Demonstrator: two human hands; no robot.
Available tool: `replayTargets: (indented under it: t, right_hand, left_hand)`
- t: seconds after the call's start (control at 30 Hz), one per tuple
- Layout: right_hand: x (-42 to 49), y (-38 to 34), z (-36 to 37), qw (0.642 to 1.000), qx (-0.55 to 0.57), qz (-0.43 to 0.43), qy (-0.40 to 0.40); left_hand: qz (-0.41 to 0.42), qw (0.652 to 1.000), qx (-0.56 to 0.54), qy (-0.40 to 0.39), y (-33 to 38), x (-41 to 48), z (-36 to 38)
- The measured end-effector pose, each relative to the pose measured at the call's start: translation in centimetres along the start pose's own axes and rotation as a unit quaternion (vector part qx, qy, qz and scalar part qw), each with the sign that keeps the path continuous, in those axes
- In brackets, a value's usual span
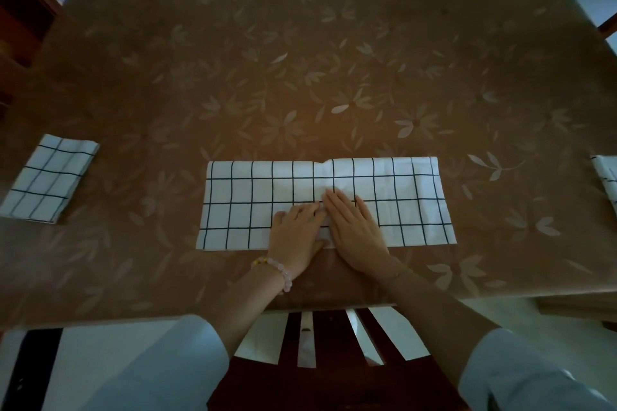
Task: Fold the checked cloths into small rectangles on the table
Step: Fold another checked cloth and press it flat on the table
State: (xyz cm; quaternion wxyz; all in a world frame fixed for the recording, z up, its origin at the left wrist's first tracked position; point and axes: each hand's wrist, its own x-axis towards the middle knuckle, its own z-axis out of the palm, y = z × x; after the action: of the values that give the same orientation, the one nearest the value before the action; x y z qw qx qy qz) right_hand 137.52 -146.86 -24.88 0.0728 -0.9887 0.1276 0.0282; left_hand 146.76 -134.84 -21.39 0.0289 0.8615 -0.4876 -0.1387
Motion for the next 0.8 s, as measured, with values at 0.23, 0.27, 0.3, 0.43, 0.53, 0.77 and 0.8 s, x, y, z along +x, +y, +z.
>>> replayTargets:
  t: [0.23, 0.27, 0.3, 0.43, 0.53, 0.77, 0.8]
  right_hand:
    - [0.0, 0.0, 0.4, 1.0, 0.014, 0.019, 0.006]
    - [0.1, 0.0, 0.5, 1.0, 0.016, 0.017, 0.011]
    - [0.1, 0.0, 0.5, 1.0, 0.016, 0.016, 0.016]
    - [0.2, 0.0, 0.7, 1.0, 0.007, 0.012, 0.02]
    - [0.2, 0.1, 0.9, 1.0, 0.009, 0.015, 0.02]
    - [0.1, 0.2, 1.2, 0.999, 0.014, 0.017, 0.034]
    - [0.0, 0.2, 1.3, 0.999, 0.015, 0.016, 0.04]
  left_hand:
    - [0.063, 0.991, -0.008, 0.115, -1.1, 3.5, -1.7]
    - [0.075, 0.988, -0.018, 0.13, -1.3, 3.9, -1.1]
    - [0.093, 0.987, -0.013, 0.129, -1.5, 4.3, -0.6]
    - [0.123, 0.991, 0.02, 0.048, -2.0, 5.1, 0.7]
    - [0.093, 0.995, 0.021, 0.012, -1.9, 5.7, 0.7]
    - [0.074, 0.997, 0.021, 0.02, -1.9, 6.6, 0.8]
    - [0.072, 0.997, 0.016, 0.02, -2.0, 6.6, 0.8]
